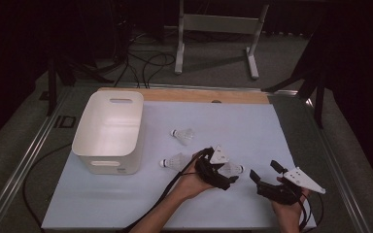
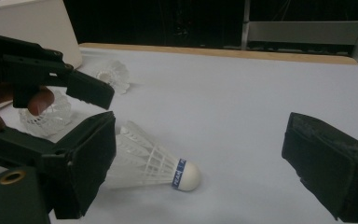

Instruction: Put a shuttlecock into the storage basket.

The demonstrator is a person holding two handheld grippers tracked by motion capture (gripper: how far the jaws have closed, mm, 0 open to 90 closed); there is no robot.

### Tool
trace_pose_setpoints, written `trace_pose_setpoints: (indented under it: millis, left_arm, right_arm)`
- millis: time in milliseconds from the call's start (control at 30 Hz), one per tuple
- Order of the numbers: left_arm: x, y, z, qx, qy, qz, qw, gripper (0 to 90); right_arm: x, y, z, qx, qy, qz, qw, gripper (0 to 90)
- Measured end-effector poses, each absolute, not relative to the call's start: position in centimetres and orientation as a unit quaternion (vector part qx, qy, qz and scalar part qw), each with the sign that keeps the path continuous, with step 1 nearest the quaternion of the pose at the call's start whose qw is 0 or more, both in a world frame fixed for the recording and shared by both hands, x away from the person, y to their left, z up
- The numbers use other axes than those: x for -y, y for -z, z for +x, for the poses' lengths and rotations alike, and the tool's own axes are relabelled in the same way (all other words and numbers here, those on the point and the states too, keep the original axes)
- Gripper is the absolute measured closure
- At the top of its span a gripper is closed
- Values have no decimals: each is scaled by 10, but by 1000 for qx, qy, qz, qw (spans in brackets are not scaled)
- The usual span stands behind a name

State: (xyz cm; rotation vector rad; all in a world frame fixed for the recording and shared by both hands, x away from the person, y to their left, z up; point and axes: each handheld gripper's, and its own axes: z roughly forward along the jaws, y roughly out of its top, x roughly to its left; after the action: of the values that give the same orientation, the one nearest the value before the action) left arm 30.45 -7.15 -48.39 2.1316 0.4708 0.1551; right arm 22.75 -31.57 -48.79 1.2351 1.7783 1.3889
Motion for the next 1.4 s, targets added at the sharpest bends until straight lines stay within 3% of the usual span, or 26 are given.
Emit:
trace_pose_setpoints:
  millis: [467, 667, 967, 1400]
  left_arm:
    - [80, 499, 302, -195, -43, 883, 425, 336]
    - [84, 500, 303, -193, -39, 888, 415, 516]
    - [91, 504, 303, -196, -47, 896, 395, 887]
    - [81, 493, 305, -207, -66, 887, 408, 900]
  right_arm:
    - [317, 487, 227, -662, -519, 461, 283, 100]
    - [316, 488, 227, -662, -519, 461, 283, 100]
    - [316, 488, 227, -662, -520, 460, 282, 100]
    - [316, 488, 227, -664, -519, 459, 282, 100]
